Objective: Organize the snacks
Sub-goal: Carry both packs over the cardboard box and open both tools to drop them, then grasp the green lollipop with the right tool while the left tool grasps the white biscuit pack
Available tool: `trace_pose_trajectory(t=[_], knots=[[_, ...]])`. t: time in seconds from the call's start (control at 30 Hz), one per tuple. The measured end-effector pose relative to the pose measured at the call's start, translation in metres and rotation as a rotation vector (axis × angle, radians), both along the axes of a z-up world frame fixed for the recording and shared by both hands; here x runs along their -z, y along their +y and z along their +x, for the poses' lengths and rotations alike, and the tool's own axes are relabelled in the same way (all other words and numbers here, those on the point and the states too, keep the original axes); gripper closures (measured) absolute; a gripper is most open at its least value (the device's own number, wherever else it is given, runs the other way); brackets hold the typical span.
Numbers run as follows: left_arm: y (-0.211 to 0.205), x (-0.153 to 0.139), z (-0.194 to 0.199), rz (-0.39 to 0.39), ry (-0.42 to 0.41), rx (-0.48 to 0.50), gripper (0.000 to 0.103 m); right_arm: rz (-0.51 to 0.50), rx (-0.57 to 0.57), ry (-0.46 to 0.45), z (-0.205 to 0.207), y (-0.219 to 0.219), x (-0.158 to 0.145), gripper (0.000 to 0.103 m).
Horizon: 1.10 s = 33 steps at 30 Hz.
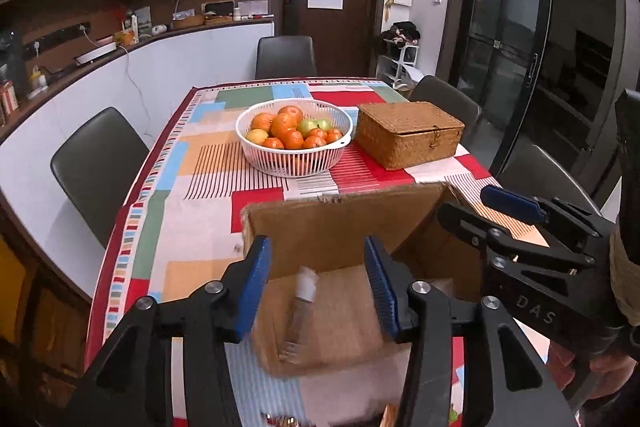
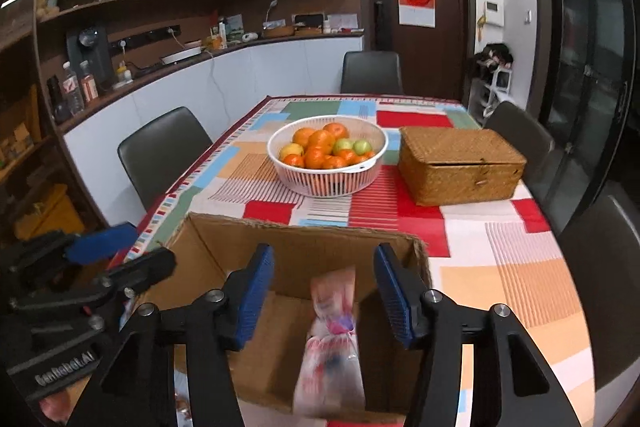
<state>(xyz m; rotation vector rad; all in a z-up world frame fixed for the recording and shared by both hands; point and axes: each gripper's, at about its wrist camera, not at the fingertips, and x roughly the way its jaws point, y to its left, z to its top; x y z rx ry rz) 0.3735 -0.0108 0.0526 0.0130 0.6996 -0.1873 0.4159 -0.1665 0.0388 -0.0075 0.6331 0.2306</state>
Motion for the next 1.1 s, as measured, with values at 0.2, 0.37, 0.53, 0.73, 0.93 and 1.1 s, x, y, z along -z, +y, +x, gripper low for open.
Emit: trace_pose_trajectory(t=[0.2, 0.37, 0.53, 0.73, 0.93, 1.1], knots=[[0.0, -0.007, -0.052, 0.05, -0.043, -0.014, 0.043, 0.004, -0.046, 0.001, -0.042, -0.001, -0.002, 0.05], [-0.001, -0.012, -0.095, 0.044, -0.058, -0.01, 0.037, -0.013, -0.069, -0.002, -0.093, -0.004, -0.001, 0.045], [-0.006, -0.009, -0.136, 0.053, -0.047, 0.014, 0.032, -0.034, -0.092, 0.002, -0.138, -0.006, 0.001, 0.045], [-0.009, 0.004, -0.175, 0.074, -0.022, 0.039, 0.03, -0.031, -0.098, 0.027, -0.181, -0.012, 0.008, 0.045], [-0.011, 0.031, -0.204, 0.097, 0.018, 0.068, 0.029, -0.023, -0.106, 0.066, -0.212, -0.013, 0.028, 0.045], [-0.014, 0.059, -0.219, 0.11, 0.082, 0.103, 0.029, -0.04, -0.117, 0.106, -0.23, -0.01, 0.05, 0.045]])
